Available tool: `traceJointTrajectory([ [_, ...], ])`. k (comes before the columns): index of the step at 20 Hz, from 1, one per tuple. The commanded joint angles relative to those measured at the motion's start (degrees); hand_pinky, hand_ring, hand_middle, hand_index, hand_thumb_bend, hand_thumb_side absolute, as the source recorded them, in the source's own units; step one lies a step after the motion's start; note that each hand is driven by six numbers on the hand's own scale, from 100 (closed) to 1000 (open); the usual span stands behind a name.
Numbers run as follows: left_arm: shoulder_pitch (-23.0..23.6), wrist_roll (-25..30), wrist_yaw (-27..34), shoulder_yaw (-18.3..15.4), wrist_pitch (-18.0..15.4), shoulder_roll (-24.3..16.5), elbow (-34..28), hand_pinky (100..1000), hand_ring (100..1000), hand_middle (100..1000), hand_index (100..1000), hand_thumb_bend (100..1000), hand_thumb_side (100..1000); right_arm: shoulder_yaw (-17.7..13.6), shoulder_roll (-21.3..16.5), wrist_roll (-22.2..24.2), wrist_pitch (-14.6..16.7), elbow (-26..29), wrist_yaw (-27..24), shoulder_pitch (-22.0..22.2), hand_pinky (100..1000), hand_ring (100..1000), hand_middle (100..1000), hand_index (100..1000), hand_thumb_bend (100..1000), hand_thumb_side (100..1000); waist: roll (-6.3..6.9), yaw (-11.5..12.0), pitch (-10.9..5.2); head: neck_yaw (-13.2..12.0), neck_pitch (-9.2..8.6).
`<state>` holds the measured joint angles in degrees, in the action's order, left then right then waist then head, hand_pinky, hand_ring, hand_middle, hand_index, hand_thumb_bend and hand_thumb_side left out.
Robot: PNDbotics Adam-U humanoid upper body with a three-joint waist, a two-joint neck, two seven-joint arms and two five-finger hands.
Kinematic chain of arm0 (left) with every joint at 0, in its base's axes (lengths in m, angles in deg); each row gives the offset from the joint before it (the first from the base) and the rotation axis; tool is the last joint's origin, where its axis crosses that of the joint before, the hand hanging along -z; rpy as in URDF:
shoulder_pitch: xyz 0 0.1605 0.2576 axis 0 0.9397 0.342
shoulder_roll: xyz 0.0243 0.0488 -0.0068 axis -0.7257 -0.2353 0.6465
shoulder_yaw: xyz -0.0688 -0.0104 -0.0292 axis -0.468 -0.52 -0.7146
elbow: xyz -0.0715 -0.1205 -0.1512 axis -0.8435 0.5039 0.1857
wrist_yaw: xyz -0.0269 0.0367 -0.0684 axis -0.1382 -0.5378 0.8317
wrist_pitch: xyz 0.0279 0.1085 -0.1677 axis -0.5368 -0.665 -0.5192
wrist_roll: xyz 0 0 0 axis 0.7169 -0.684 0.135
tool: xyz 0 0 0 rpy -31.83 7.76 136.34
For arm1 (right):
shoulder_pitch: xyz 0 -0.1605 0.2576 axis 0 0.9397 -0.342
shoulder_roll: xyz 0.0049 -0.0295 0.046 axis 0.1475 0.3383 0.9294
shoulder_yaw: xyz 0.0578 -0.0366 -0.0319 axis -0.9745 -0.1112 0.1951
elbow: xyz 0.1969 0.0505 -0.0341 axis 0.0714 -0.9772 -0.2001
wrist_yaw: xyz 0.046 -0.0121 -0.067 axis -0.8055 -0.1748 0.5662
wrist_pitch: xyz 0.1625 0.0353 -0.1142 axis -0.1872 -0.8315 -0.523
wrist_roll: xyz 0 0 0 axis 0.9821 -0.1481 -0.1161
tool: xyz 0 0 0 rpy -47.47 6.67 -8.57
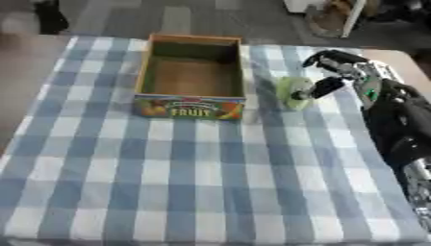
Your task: Pick up objects on the table and place them in the box.
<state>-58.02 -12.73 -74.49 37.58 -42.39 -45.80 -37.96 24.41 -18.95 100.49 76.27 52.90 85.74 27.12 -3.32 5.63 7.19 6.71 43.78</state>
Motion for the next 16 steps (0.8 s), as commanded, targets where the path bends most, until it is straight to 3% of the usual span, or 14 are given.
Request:
traceJointTrajectory([
  [1,-0.33,-0.13,-0.27,-0.52,-0.12,-1.04,-1.11,631,558,595,714,100,606,-0.61,-1.00,2.29,-0.70,1.32,0.67,-0.82,842,890,860,882,564,474,0.19,0.02,-0.70,-0.03,0.34],
  [4,-0.35,-0.13,-0.26,-0.51,-0.12,-1.02,-1.11,631,558,595,714,100,606,-0.71,-0.65,2.99,-1.29,1.66,1.08,-0.68,806,857,834,860,529,456,0.22,-0.01,-0.67,-0.07,0.34],
  [8,-0.30,-0.14,-0.25,-0.54,-0.15,-1.01,-1.11,631,557,595,715,100,606,-0.78,-0.23,2.47,-2.10,1.77,1.52,-0.41,694,752,770,814,470,388,0.24,0.05,-0.65,-0.08,0.34],
  [14,-0.36,-0.10,-0.23,-0.55,-0.17,-0.96,-1.11,631,557,595,714,100,606,-0.57,0.51,0.57,-2.70,1.40,1.94,-0.20,530,586,618,659,412,177,0.24,0.17,-0.62,-0.06,0.34],
  [16,-0.34,-0.13,-0.23,-0.57,-0.16,-0.94,-1.11,631,557,595,715,100,606,-0.56,0.81,-0.17,-2.67,1.33,1.89,-0.10,473,528,548,579,414,193,0.21,0.28,-0.62,-0.07,0.34],
])
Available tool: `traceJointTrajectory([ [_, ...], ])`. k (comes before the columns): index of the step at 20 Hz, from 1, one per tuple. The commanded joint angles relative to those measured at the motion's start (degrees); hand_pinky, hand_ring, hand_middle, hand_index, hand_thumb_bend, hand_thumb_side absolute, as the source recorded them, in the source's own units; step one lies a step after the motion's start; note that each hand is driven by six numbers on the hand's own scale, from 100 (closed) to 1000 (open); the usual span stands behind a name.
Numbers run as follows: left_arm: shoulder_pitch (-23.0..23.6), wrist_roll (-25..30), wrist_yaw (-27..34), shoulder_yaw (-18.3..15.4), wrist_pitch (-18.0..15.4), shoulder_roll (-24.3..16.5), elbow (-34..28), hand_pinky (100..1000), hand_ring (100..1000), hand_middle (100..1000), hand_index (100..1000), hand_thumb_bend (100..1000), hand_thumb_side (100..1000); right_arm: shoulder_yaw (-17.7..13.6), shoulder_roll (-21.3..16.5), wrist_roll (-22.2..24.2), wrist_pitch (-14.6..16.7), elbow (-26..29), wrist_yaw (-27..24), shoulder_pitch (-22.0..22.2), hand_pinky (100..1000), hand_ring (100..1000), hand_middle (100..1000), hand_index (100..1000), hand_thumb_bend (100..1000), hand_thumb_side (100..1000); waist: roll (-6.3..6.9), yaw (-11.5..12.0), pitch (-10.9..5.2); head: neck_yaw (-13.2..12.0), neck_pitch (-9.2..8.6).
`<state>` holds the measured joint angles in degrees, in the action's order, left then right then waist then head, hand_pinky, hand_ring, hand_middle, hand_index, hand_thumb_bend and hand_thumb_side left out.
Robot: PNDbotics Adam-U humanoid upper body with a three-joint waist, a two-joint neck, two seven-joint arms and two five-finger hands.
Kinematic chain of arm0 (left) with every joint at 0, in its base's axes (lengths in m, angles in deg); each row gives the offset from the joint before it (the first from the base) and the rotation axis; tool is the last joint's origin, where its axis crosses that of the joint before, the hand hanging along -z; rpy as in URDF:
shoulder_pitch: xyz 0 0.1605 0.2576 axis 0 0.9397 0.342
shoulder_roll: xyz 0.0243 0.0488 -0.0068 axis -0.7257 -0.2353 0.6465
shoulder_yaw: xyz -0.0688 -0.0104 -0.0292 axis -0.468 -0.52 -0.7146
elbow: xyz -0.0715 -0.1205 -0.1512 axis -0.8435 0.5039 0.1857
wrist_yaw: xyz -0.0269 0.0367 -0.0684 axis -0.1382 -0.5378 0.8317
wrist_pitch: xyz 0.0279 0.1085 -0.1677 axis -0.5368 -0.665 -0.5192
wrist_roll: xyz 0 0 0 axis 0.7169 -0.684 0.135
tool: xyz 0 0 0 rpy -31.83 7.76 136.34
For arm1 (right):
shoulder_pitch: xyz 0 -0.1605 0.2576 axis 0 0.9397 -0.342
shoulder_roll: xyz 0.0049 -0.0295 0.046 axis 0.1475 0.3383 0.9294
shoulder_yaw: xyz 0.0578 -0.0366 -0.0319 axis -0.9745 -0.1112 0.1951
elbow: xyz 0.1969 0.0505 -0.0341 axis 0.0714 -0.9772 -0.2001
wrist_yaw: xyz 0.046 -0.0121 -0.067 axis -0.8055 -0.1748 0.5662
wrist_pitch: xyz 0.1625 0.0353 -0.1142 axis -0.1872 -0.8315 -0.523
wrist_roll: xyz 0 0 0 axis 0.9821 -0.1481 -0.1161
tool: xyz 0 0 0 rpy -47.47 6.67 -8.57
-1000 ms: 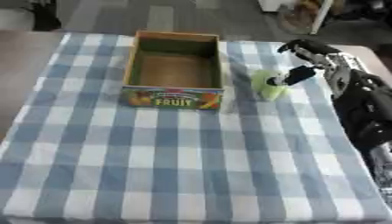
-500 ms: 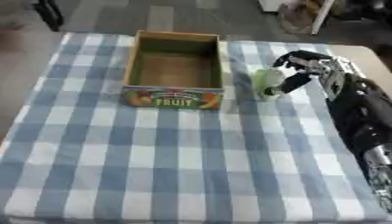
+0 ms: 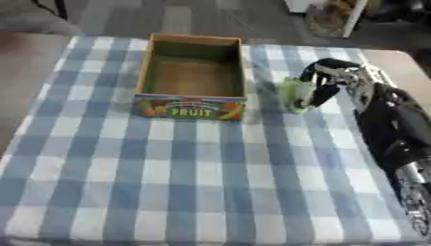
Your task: Pick up objects on the table and place them in the box.
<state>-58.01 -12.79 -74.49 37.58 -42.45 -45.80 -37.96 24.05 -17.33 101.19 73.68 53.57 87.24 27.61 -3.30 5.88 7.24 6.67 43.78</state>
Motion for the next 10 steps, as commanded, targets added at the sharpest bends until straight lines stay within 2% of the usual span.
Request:
traceJointTrajectory([
  [1,-0.37,-0.07,-0.23,-0.55,-0.09,-0.93,-1.11,631,557,595,715,100,606,-0.17,-0.65,-1.21,0.02,0.60,0.32,-0.57,442,499,512,539,427,214,0.19,0.06,-0.67,-0.06,0.34],
  [3,-0.41,-0.07,-0.22,-0.56,-0.11,-0.92,-1.11,631,557,595,715,100,606,-0.13,-0.35,-1.96,0.24,0.58,0.10,-0.50,370,445,440,469,422,242,0.19,0.12,-0.67,-0.07,0.34],
  [5,-0.43,-0.08,-0.21,-0.58,-0.14,-0.92,-1.11,631,557,595,715,100,606,-0.13,-0.11,-3.14,0.42,0.73,-0.14,-0.45,265,354,336,365,435,282,0.19,0.18,-0.68,-0.07,0.34],
  [7,-0.45,-0.09,-0.19,-0.59,-0.16,-0.93,-1.11,631,557,595,715,100,606,-0.16,0.09,-4.69,0.69,1.01,-0.46,-0.39,204,286,255,280,448,302,0.20,0.22,-0.68,-0.08,0.34],
  [10,-0.47,-0.09,-0.16,-0.60,-0.19,-0.95,-1.11,631,557,595,715,100,606,-0.22,0.16,-7.32,1.05,1.78,-1.10,-0.38,182,223,163,180,243,299,0.19,0.25,-0.69,-0.12,0.34],
])
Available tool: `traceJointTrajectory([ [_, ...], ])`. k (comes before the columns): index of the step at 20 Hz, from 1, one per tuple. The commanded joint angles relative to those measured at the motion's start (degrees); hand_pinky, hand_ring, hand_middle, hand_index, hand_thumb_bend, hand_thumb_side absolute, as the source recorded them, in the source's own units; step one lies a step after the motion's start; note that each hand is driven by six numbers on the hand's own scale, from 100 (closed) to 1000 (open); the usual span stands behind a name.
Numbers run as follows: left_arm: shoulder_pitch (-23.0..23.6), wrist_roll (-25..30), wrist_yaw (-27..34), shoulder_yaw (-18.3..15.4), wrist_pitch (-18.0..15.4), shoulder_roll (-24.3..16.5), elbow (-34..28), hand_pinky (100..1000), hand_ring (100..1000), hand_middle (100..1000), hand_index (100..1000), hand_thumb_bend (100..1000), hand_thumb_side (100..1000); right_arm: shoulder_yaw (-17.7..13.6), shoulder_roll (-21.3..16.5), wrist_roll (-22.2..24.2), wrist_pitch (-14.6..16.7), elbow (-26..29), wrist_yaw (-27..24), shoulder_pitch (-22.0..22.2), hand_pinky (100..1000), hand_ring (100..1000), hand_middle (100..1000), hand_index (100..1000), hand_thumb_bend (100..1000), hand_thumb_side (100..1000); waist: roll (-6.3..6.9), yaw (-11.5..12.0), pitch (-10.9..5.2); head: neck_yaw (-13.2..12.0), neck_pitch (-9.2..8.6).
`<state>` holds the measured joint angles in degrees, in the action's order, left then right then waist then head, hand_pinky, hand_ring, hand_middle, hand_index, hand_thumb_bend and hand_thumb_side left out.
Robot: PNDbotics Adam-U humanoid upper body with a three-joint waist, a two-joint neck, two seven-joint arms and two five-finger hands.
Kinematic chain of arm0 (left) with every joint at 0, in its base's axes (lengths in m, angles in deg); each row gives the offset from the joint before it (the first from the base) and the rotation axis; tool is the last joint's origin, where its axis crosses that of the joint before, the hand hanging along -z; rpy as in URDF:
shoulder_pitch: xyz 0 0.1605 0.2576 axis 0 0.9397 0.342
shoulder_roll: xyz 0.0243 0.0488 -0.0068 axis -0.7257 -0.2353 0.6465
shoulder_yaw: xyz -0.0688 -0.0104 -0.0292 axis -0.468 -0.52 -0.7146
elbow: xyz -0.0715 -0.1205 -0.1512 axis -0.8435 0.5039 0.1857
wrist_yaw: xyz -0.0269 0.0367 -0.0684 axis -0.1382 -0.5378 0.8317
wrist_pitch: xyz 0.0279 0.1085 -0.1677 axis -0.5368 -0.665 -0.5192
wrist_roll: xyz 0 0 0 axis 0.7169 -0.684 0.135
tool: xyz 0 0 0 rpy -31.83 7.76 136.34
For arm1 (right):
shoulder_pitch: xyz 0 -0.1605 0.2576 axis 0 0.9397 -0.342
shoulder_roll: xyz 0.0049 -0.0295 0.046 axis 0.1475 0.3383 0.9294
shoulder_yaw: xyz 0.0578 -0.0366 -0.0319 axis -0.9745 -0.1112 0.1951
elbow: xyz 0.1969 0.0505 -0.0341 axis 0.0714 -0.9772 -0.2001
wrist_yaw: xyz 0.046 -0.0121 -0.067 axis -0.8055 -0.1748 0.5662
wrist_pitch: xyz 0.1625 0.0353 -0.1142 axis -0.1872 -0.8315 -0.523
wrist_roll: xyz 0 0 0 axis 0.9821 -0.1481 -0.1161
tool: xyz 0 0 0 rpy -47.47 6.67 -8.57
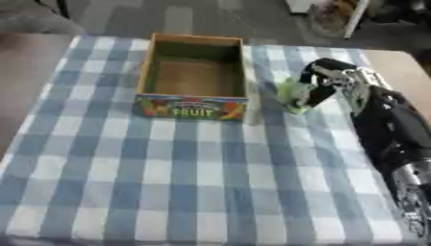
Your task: Pick up objects on the table and place them in the box.
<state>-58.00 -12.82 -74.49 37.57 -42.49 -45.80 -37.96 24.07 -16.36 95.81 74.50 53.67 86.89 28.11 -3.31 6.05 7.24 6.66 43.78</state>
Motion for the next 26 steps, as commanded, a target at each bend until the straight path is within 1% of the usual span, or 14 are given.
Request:
traceJointTrajectory([
  [1,-0.48,-0.05,-0.16,-0.59,-0.16,-0.95,-1.11,631,557,595,715,100,606,-0.34,-0.84,-2.97,0.25,2.13,-1.08,-0.95,167,217,137,160,143,272,0.19,0.07,-0.68,-0.13,0.34],
  [3,-0.49,-0.03,-0.15,-0.57,-0.15,-0.94,-1.11,631,557,595,715,100,606,-0.41,-0.90,-5.05,0.22,3.02,-1.71,-1.00,154,206,120,145,144,275,0.15,0.04,-0.66,-0.15,0.34],
  [6,-0.47,-0.02,-0.17,-0.57,-0.13,-0.96,-1.11,631,557,595,715,100,606,-0.46,-1.04,-6.47,0.52,3.85,-3.03,-1.18,138,187,100,131,155,280,0.10,-0.04,-0.65,-0.19,0.34],
  [11,-0.38,-0.04,-0.17,-0.58,-0.15,-1.03,-1.11,631,557,594,715,100,606,-0.65,-1.31,-6.98,1.41,6.86,-6.75,-2.30,123,171,100,126,126,267,0.08,-0.12,-0.80,-0.28,0.34],
  [15,-0.26,-0.02,-0.11,-0.47,-0.10,-1.06,-1.11,631,557,594,714,100,606,0.20,-0.34,-6.42,3.05,10.47,-9.79,-4.72,123,171,100,129,114,263,0.01,-0.09,-1.07,-0.21,0.34],
  [18,-0.24,0.19,-0.01,-0.24,0.05,-0.96,-1.11,631,557,594,714,100,607,1.54,1.85,-5.07,4.61,13.00,-10.73,-7.39,124,172,100,130,113,263,-0.03,0.06,-1.18,-0.01,0.34],
  [23,-0.35,0.56,0.30,0.12,0.09,-0.90,-1.11,631,557,594,714,100,606,3.60,7.15,-2.45,6.28,15.37,-10.57,-11.56,128,177,100,132,110,265,0.17,0.94,-1.20,0.52,0.34],
  [26,-0.58,0.83,0.57,0.39,0.08,-0.78,-1.11,630,557,594,714,100,606,4.59,11.65,-1.07,6.80,15.11,-9.16,-13.69,130,180,100,134,112,269,0.29,1.85,-1.05,1.08,0.34],
])
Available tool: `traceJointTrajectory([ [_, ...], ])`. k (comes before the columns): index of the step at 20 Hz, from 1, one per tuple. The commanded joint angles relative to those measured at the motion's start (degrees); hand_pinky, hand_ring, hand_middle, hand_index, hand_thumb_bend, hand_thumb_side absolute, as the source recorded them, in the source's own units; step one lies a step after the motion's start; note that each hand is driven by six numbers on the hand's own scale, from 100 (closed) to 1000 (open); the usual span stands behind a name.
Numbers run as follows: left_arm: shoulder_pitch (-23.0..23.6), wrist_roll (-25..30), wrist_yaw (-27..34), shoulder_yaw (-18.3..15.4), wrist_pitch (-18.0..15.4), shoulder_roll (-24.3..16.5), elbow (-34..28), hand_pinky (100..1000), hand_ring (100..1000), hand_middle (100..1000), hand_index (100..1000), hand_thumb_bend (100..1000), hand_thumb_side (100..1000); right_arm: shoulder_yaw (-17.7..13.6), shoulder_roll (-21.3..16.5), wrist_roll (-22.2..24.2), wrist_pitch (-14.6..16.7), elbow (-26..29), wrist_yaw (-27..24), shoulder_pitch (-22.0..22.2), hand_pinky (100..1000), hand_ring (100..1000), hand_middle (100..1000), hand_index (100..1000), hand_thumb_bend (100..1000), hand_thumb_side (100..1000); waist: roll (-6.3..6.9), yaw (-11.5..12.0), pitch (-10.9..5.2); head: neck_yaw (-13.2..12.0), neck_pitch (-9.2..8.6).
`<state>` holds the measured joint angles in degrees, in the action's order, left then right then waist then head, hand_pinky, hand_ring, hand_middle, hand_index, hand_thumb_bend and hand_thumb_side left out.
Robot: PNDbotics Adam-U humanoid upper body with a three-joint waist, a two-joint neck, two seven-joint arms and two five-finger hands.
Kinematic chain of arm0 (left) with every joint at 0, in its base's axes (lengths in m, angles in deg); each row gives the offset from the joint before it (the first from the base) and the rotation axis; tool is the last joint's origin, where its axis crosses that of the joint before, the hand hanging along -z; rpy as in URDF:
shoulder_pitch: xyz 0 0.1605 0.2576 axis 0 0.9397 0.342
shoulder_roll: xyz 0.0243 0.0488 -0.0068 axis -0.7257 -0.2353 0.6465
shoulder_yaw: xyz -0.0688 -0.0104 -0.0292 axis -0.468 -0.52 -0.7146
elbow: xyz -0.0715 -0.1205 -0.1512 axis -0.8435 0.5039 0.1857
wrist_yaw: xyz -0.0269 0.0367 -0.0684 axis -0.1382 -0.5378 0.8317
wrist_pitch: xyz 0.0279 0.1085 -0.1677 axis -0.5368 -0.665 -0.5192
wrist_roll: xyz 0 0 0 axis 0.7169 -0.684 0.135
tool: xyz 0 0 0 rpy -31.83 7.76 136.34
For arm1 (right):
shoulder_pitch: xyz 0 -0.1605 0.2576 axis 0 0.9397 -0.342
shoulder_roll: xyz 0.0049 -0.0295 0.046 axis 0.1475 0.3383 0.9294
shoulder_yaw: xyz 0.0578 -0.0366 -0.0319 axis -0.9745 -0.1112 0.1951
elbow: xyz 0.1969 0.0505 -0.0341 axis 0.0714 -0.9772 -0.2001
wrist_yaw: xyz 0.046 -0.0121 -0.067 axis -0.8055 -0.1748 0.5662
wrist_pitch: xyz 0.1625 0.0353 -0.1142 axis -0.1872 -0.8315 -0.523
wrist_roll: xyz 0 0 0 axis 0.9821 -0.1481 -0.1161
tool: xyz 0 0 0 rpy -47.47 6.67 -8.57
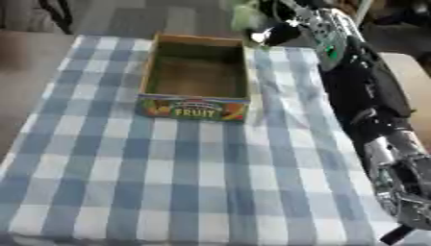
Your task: Pick up objects on the table and place them in the box.
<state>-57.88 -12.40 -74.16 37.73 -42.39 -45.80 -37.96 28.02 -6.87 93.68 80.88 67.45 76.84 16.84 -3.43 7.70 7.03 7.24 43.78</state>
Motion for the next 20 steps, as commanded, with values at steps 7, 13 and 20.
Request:
traceJointTrajectory([
  [7,-1.64,1.23,0.95,0.85,-0.08,-0.49,-1.11,631,557,594,714,100,606,1.07,8.76,1.18,-1.29,-2.75,11.76,-4.47,156,211,122,145,137,306,0.66,2.31,-0.13,1.67,0.13],
  [13,-1.86,1.59,1.21,1.00,-0.06,-0.28,-1.11,631,556,594,715,100,606,-0.83,9.89,-4.35,-6.82,-7.16,25.43,-4.35,184,243,153,160,167,333,0.75,3.59,0.23,2.00,-0.31],
  [20,-1.86,1.57,1.19,0.90,-0.07,-0.21,-1.11,631,556,594,715,100,607,-1.57,9.33,-8.18,-9.41,-11.27,36.77,-3.78,244,309,218,200,191,351,0.76,3.33,0.37,1.97,-0.55],
])
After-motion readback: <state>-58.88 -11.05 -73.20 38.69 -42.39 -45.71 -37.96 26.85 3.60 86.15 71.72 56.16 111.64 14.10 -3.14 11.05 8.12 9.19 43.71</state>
